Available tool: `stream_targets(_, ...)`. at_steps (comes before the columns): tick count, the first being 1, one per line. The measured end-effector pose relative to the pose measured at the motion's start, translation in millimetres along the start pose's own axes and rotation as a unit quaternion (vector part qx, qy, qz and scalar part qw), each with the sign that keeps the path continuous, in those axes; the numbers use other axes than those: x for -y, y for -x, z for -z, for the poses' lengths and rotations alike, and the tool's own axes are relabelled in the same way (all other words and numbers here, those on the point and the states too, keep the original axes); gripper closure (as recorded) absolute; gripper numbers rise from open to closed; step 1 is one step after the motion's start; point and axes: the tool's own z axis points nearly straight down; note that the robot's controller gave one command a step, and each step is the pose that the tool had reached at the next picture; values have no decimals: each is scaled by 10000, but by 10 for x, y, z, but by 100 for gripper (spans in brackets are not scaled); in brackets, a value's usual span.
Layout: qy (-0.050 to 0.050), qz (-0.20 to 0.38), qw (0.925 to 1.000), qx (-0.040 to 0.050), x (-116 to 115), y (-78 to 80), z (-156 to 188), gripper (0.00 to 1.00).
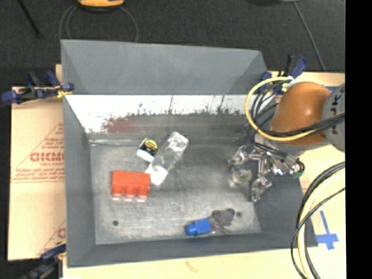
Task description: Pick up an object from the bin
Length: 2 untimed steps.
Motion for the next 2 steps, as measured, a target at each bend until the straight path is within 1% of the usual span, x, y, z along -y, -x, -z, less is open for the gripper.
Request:
stream_targets(1,125,527,9985,-52,59,84,-13,0)
stream_targets(2,26,552,9985,13,117,100,12,100)
